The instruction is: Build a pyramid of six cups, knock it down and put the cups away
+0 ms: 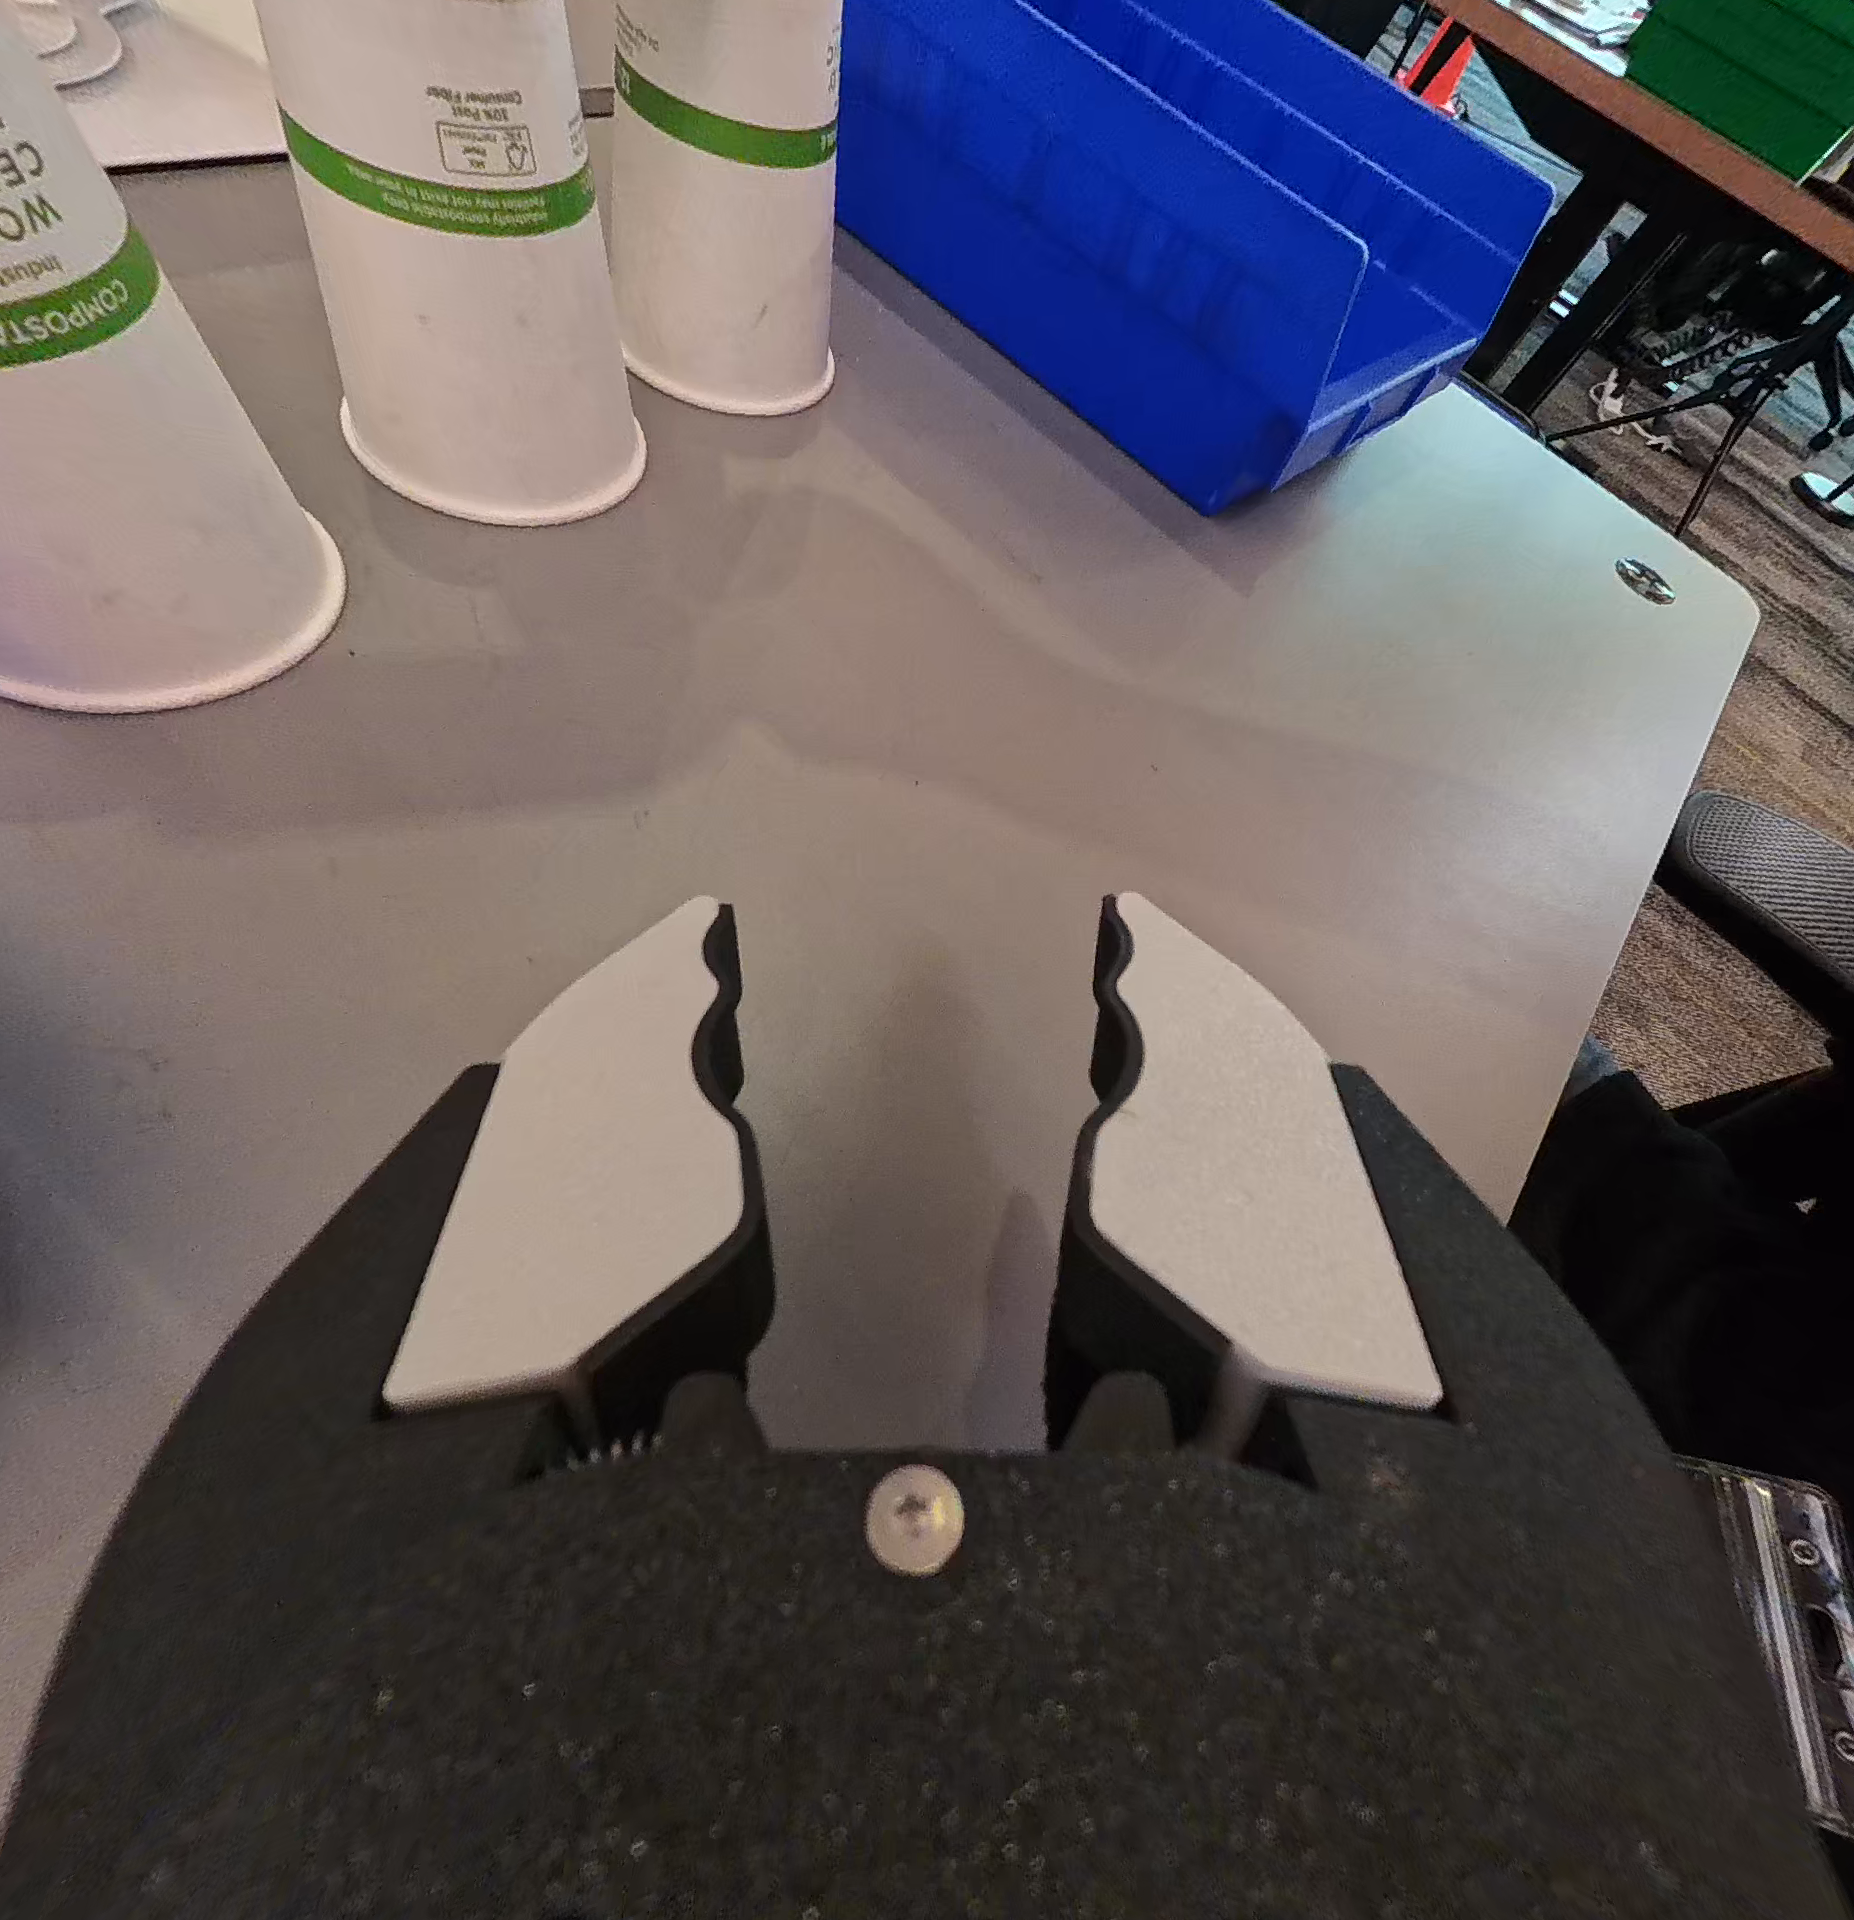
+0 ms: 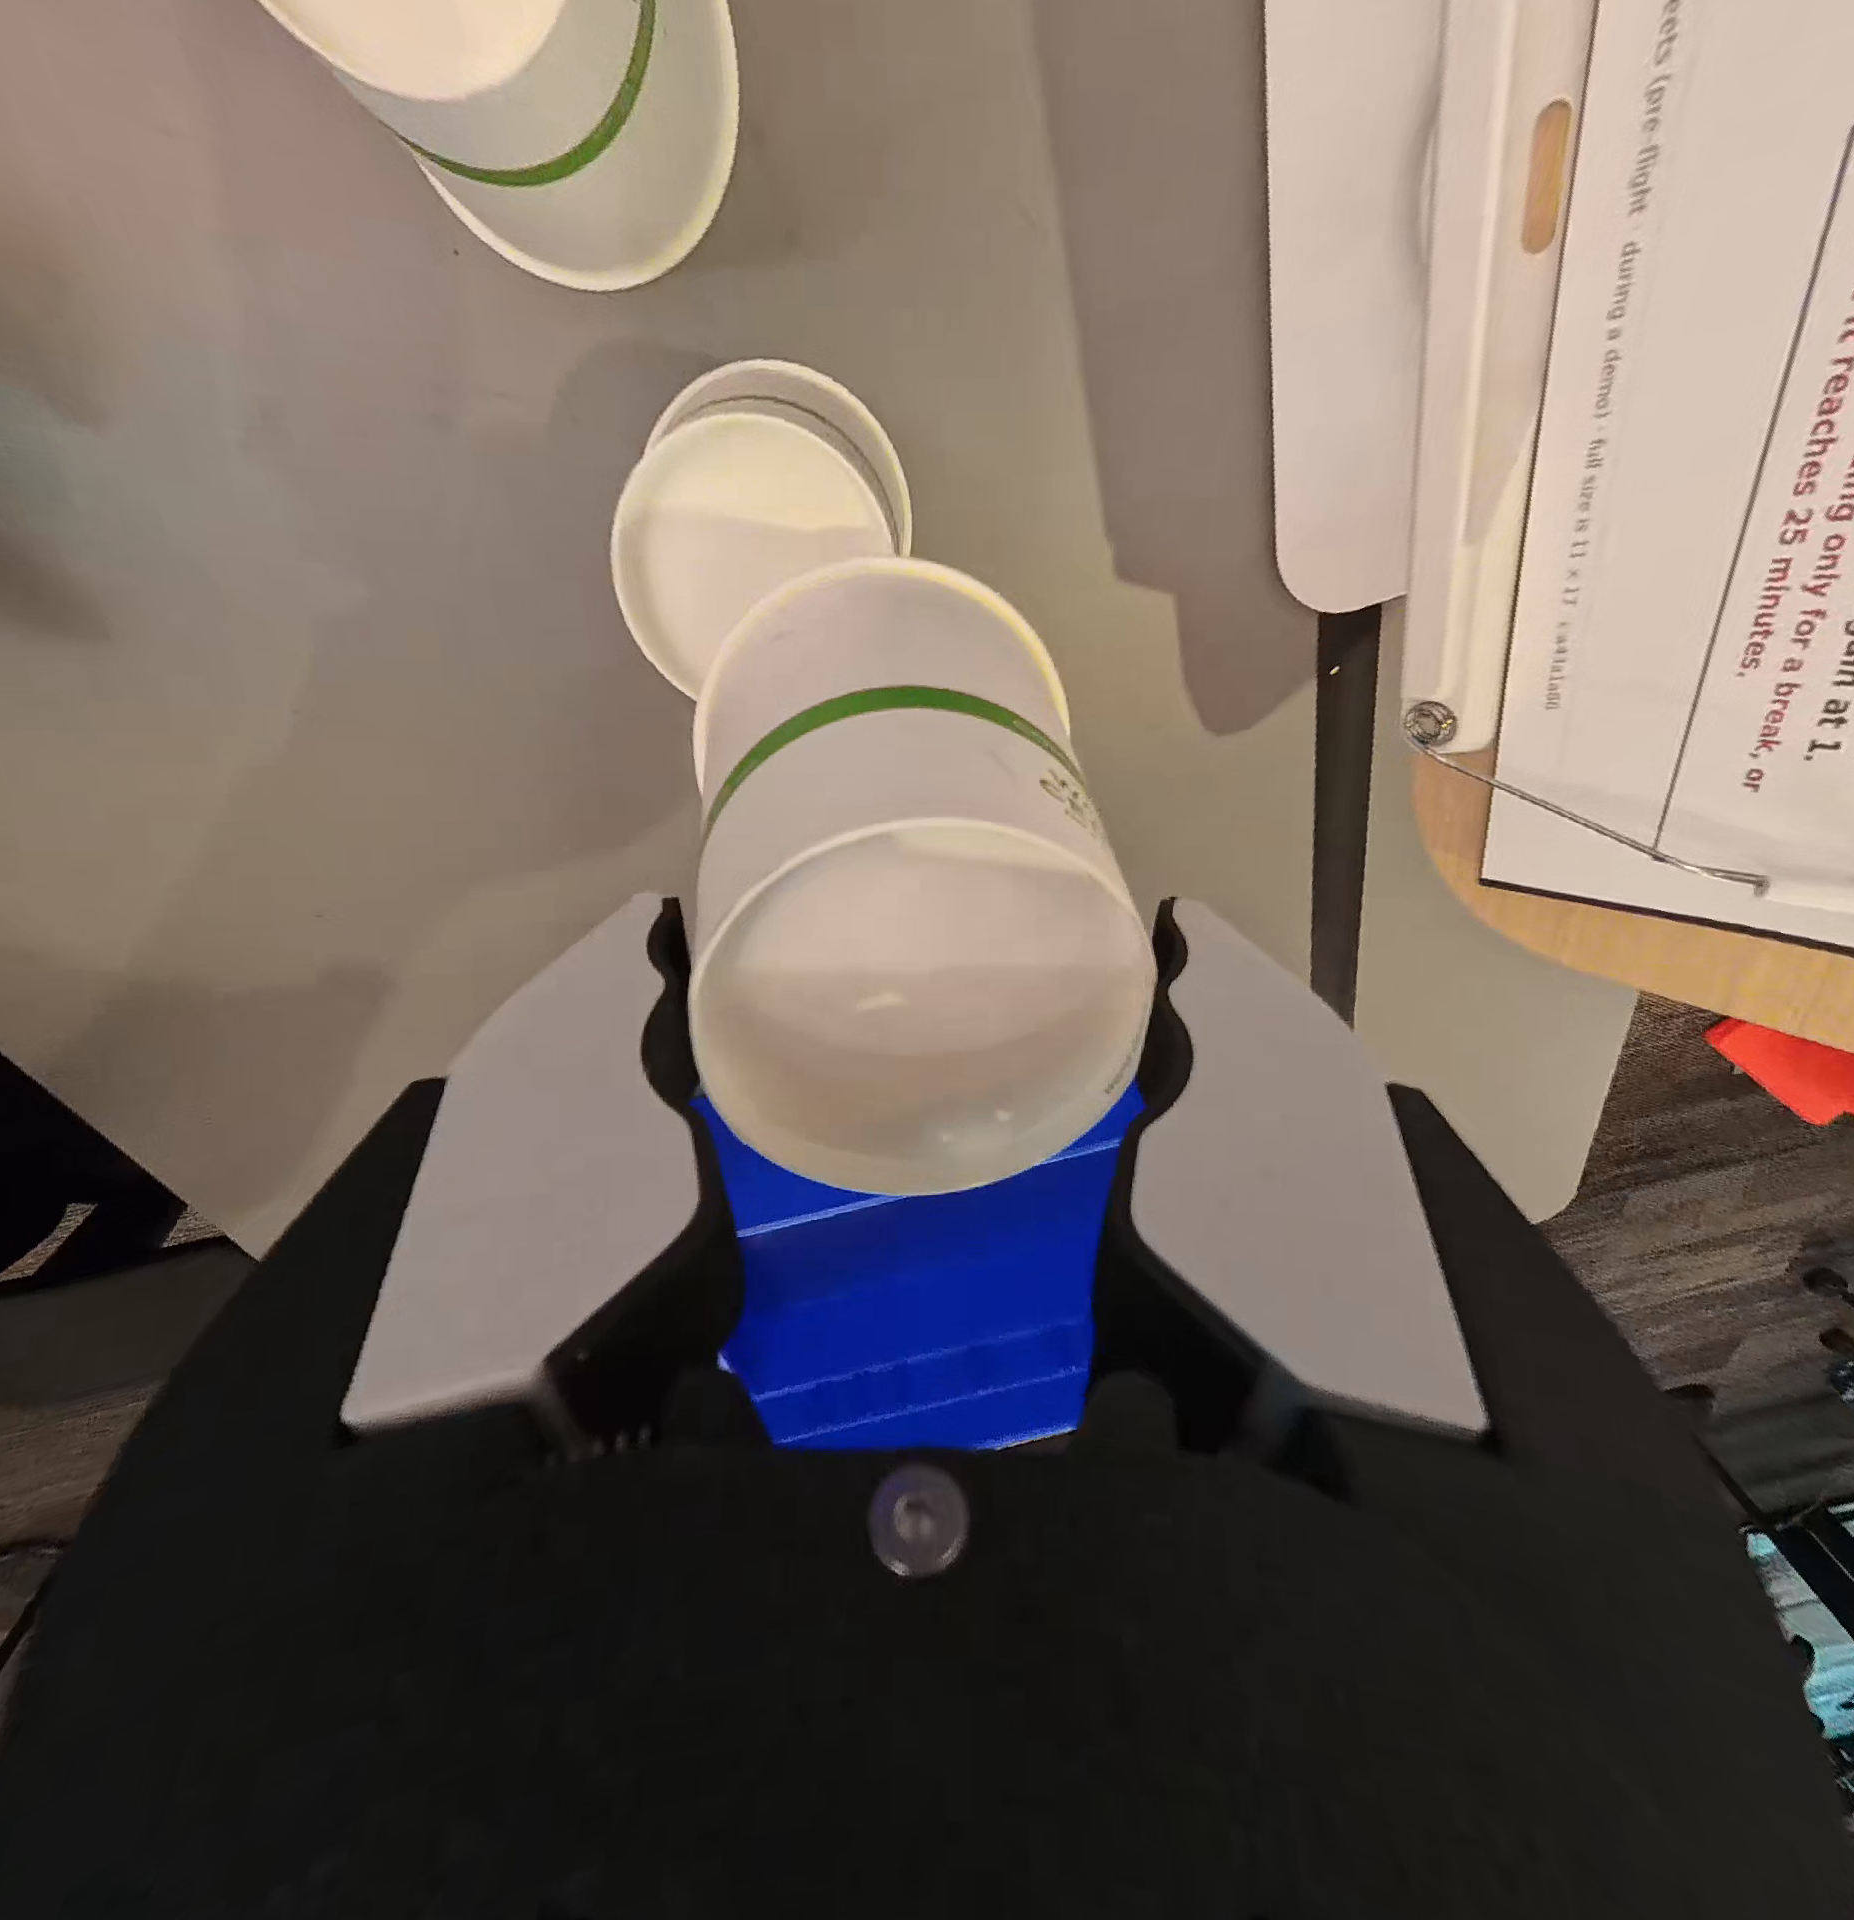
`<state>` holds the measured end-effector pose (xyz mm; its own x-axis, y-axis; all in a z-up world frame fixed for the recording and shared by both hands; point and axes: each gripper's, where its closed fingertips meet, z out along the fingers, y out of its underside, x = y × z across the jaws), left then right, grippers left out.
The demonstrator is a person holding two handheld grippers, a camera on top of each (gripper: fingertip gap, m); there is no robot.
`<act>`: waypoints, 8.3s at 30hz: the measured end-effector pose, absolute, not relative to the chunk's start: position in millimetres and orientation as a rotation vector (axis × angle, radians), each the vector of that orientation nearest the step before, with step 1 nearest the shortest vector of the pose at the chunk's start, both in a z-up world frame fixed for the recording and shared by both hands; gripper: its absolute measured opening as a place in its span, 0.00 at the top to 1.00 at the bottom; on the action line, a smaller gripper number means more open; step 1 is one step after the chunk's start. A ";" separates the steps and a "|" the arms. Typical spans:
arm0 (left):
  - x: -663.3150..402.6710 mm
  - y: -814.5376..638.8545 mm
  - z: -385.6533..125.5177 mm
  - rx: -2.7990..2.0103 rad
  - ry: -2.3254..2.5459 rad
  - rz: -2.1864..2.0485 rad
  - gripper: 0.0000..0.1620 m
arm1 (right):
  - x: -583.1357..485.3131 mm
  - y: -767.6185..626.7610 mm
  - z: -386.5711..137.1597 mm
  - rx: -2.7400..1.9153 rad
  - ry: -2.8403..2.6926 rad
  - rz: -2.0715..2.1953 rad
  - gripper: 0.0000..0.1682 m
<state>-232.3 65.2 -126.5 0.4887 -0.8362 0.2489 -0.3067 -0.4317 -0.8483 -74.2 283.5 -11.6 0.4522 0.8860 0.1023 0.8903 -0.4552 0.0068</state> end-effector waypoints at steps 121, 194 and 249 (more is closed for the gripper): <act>-144.3 78.7 82.2 -1.306 1.730 -0.714 0.99 | -133.0 71.9 -12.0 -1.367 -0.248 1.295 0.36; -143.6 124.4 -32.1 -0.422 2.226 1.078 0.43 | -142.0 84.6 -61.0 -1.711 -0.424 0.949 0.56; -222.5 212.8 -15.3 -1.882 0.783 -0.507 0.42 | -104.2 69.9 -63.1 -1.651 -0.353 1.016 0.61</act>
